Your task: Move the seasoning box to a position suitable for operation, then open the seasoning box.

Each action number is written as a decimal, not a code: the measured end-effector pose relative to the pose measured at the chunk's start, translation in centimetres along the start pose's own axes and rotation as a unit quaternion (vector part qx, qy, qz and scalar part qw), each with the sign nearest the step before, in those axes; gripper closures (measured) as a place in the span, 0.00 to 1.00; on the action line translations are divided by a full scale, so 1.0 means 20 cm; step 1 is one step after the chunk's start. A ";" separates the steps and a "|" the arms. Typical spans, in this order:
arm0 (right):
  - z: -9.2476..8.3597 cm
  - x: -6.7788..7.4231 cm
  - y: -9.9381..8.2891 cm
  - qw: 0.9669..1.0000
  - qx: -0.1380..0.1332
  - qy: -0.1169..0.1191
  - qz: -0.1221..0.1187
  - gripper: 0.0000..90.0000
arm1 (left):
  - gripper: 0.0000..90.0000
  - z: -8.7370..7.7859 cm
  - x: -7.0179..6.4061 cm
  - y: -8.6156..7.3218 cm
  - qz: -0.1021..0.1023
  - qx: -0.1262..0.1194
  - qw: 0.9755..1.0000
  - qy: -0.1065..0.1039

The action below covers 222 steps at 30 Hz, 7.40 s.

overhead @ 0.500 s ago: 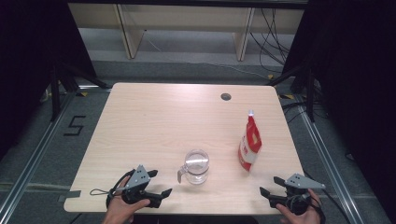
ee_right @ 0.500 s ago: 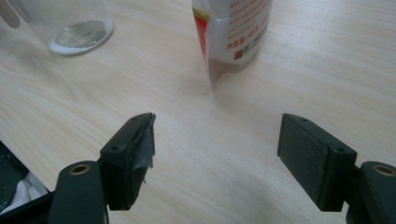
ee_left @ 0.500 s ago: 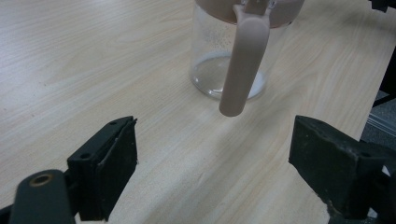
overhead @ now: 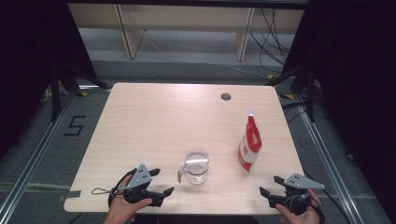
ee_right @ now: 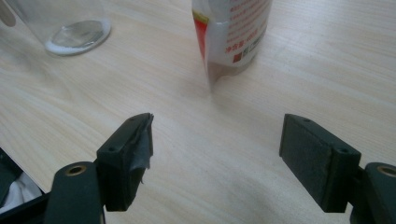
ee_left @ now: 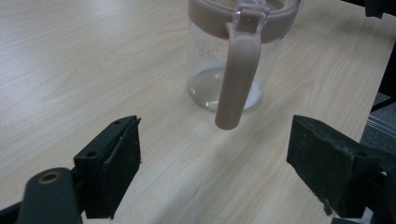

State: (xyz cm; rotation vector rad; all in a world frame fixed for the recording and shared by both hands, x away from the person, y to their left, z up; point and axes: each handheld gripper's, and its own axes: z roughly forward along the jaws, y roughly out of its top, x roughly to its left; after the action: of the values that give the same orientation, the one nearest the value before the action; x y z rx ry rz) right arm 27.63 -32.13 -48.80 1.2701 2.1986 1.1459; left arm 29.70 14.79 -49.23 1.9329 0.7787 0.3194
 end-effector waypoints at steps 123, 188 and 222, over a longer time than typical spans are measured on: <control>0.05 0.04 0.01 0.998 0.008 0.053 -0.039 0.30 | 0.49 0.05 -0.06 0.29 0.042 -0.018 0.998 -0.053; 0.23 0.38 0.27 0.976 -0.112 0.130 -0.133 0.86 | 0.99 0.14 -0.03 0.31 0.045 -0.044 0.997 -0.037; 0.34 0.51 0.39 0.965 -0.117 0.151 -0.179 1.00 | 0.44 0.09 -0.02 0.22 0.027 -0.044 0.996 -0.066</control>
State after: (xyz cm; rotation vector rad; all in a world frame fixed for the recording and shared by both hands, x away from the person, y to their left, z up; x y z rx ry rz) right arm 30.80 -18.32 -45.84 0.6007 2.2883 1.4640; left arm 32.07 12.00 -46.21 1.8730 0.6171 0.2508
